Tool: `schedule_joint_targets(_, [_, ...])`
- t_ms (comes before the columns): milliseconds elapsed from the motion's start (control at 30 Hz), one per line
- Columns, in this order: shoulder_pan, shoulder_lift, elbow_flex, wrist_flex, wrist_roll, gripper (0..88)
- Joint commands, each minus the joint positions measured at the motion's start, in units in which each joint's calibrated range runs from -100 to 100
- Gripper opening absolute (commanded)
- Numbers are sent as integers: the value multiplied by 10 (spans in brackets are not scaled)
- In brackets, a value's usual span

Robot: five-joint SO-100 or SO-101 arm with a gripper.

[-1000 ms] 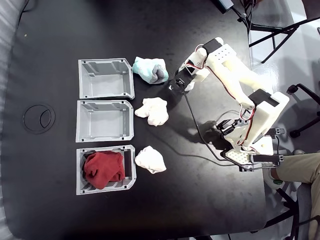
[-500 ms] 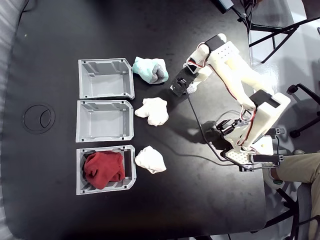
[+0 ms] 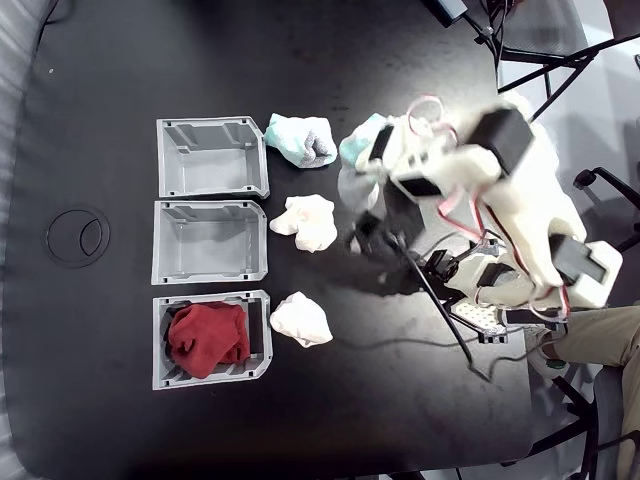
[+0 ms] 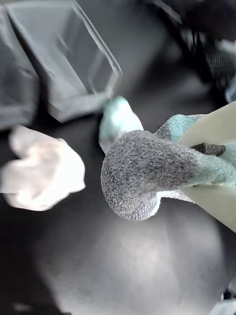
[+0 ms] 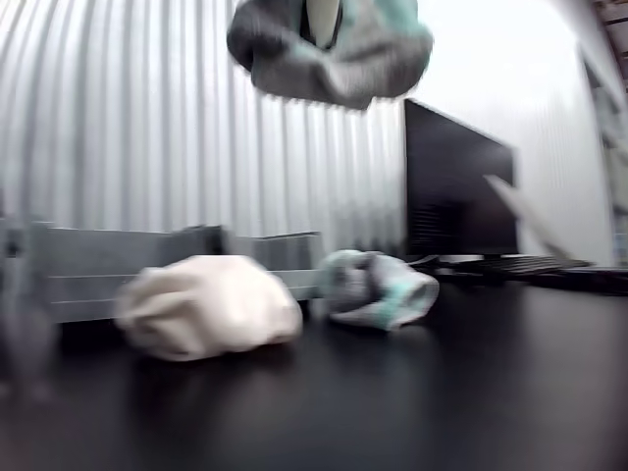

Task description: Put the sock in the container

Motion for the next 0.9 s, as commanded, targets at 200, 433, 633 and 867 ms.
schedule_joint_targets(200, [-202,-49,-23,-3,-2,14])
schedule_joint_targets(433, [-224,6,-30,-66,-2,14])
schedule_joint_targets(633, [-212,48,-30,-189,-3,14])
schedule_joint_targets(867, [-229,94,-30,-283,-3,14])
